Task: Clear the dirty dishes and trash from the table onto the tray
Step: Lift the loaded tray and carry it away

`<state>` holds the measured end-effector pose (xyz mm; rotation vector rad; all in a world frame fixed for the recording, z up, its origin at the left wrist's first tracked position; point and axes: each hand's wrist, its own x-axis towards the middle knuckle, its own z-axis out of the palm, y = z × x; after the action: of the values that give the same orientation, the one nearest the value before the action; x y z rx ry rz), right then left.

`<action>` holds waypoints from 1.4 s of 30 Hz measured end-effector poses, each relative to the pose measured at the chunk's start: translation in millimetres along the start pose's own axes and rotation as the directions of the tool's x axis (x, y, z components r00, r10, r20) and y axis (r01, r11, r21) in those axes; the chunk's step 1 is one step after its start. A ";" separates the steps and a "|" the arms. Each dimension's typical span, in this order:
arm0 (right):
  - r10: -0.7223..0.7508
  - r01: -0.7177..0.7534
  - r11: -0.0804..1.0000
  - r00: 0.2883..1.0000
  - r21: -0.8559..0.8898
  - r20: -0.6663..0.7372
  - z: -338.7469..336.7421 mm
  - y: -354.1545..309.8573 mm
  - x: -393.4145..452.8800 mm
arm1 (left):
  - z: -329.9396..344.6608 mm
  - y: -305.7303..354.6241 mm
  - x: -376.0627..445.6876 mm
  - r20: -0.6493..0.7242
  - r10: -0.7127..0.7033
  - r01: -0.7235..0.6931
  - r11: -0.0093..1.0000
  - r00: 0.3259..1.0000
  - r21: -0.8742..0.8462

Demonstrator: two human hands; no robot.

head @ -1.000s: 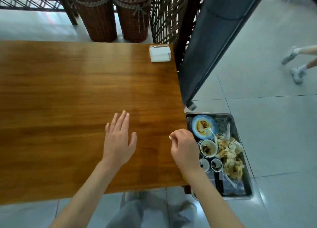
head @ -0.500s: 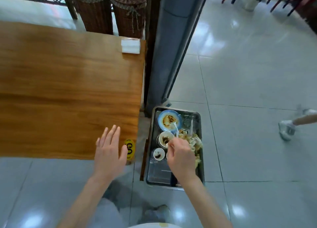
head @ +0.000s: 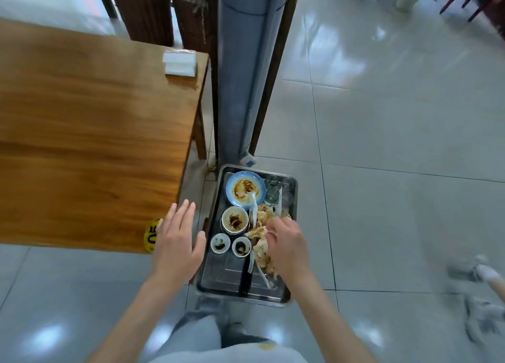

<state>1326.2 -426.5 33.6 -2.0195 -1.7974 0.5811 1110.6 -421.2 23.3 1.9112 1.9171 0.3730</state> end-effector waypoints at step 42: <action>-0.531 0.747 0.660 0.393 0.076 0.751 57.1 180.1 184.1 | 222.9 207.1 -10.2 -0.209 -0.837 0.828 0.539 0.506 -0.156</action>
<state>1465.0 -264.0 -121.0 -0.9769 -3.0740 0.9821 1397.0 -447.0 -76.7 0.6949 2.7057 0.3420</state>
